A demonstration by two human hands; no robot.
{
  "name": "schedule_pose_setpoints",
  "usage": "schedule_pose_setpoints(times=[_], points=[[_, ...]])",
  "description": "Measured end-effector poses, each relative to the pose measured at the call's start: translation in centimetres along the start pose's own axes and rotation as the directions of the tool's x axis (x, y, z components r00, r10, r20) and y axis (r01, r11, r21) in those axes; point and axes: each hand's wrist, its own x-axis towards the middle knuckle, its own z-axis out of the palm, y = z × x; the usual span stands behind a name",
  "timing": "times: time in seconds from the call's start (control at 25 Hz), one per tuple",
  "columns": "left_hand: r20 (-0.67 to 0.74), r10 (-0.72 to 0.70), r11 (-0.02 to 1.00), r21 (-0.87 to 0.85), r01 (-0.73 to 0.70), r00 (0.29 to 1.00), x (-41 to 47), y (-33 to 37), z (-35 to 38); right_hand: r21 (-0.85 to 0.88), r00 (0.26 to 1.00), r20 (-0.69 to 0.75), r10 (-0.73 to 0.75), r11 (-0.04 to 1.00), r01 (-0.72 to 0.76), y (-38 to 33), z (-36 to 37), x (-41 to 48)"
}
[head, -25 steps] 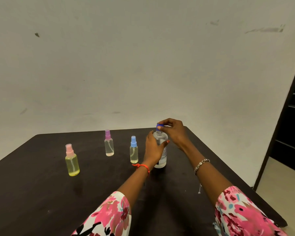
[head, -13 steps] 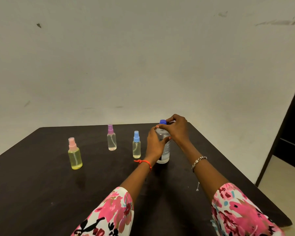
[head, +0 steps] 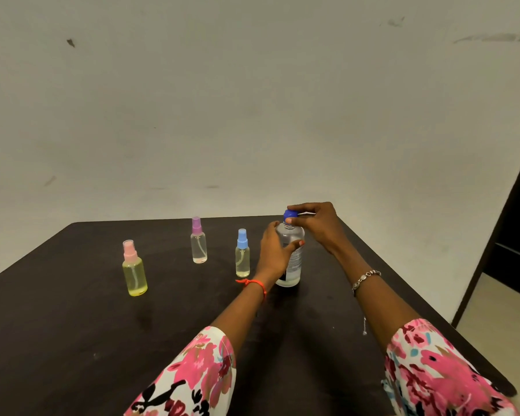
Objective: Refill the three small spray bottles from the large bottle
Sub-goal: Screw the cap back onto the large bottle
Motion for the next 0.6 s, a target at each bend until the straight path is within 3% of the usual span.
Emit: schedule_pose_setpoints(times=[0.2, 0.4, 0.6], points=[[0.004, 0.014, 1.0, -0.022, -0.014, 1.0, 0.0, -0.1, 0.1, -0.203, 0.994, -0.104, -0.029, 0.979, 0.008, 0.4, 1.0, 0.3], [0.006, 0.007, 1.0, -0.004, -0.007, 1.0, 0.1, -0.2, 0.1, 0.001, 0.994, 0.089, 0.059, 0.998, -0.059, 0.1, -0.2, 0.2], [0.01, 0.011, 1.0, -0.02, -0.011, 1.0, 0.1, 0.0, -0.1, -0.032, 0.995, -0.086, 0.046, 0.998, -0.049, 0.3, 1.0, 0.0]])
